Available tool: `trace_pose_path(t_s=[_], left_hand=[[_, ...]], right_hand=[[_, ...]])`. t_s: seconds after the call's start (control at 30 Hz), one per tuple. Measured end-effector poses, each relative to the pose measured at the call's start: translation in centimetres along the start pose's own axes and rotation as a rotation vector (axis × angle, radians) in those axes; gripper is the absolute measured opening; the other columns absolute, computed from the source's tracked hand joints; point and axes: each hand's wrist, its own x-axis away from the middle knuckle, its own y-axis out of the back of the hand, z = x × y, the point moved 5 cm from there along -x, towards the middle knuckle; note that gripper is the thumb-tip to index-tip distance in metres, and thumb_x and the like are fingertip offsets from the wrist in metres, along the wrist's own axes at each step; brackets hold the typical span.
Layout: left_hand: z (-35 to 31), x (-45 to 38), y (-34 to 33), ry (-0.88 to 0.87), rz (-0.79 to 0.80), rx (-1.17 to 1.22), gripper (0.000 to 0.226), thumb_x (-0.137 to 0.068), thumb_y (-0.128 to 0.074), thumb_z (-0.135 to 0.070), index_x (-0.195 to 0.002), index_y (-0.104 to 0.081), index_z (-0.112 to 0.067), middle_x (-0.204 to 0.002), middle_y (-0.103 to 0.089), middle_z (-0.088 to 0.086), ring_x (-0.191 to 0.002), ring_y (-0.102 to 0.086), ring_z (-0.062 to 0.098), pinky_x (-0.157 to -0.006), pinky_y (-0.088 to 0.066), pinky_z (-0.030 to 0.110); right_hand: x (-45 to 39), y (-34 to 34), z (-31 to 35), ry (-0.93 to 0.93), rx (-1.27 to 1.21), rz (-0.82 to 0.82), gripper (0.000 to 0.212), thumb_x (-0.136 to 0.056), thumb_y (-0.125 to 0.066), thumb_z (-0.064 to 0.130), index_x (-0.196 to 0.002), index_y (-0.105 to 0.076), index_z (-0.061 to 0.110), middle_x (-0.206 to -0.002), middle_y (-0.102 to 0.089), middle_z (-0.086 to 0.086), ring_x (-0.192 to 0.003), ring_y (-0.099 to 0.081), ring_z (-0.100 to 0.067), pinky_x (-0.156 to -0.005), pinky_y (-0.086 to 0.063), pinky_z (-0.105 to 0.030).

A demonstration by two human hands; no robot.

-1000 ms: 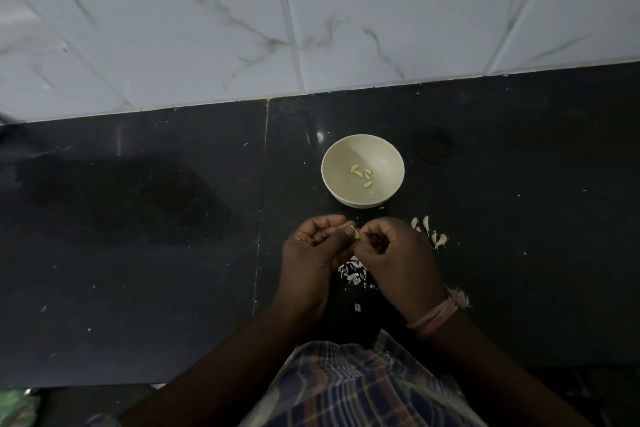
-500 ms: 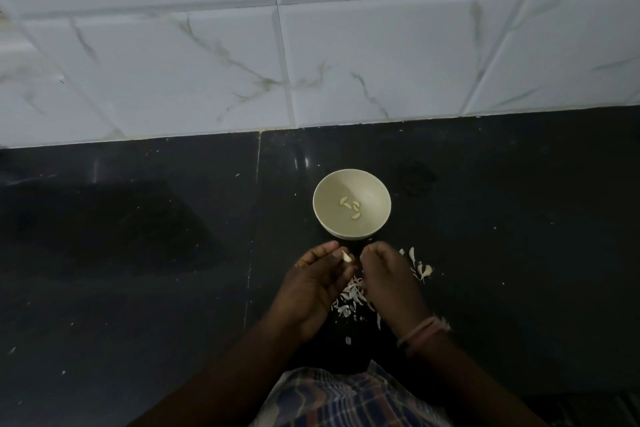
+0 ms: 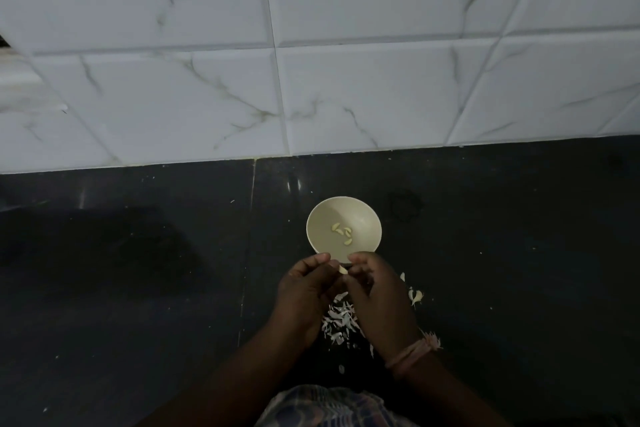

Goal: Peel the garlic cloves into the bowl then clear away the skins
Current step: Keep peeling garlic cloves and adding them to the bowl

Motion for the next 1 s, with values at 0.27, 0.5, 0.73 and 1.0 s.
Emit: trace_pose_path(t_s=[0.27,0.5,0.73,1.0], left_hand=[[0.4,-0.2,0.7,-0.05,-0.072,0.011,0.028,-0.087,-0.063,0.014,-0.112,-0.06,0.002,-0.085,-0.075,0.014,-0.078,-0.073,0.023,-0.073,-0.062,0.031],[0.2,-1.3,1.1,-0.05,-0.208,-0.052,0.008,-0.096,-0.06,0.003,-0.102,-0.067,0.002,-0.089,-0.074,0.017,-0.074,-0.074,0.02,-0.07,-0.063,0.027],[1.3,-1.7,-0.1,-0.029,-0.291,-0.027,0.015,-0.102,-0.051,-0.002,-0.111,-0.063,0.003,-0.093,-0.072,0.018,-0.075,-0.072,0.022,-0.063,-0.062,0.026],[2.4,-1.5,0.3,0.015,-0.32,-0.023,0.022,-0.101,-0.048,0.0,-0.116,-0.064,0.006,-0.087,-0.071,0.015,-0.072,-0.069,0.02,-0.061,-0.059,0.024]], right_hand=[[-0.4,0.2,0.2,-0.083,-0.183,-0.055,0.033,-0.086,-0.071,-0.001,-0.106,-0.065,0.024,-0.085,-0.068,0.004,-0.079,-0.065,-0.002,-0.071,-0.051,-0.015],[-2.9,0.5,-1.8,-0.144,-0.085,-0.166,0.022,-0.085,-0.075,0.005,-0.085,-0.069,0.026,-0.084,-0.072,0.01,-0.081,-0.069,-0.004,-0.078,-0.06,-0.034],[-4.5,0.1,-2.0,-0.106,0.052,-0.189,0.011,-0.086,-0.073,0.001,-0.091,-0.076,0.01,-0.088,-0.074,0.0,-0.087,-0.068,-0.012,-0.072,-0.041,-0.001],[-4.4,0.1,-2.2,-0.084,0.095,-0.19,0.014,-0.084,-0.072,0.002,-0.084,-0.07,0.016,-0.08,-0.069,0.007,-0.077,-0.064,-0.006,-0.067,-0.043,-0.007]])
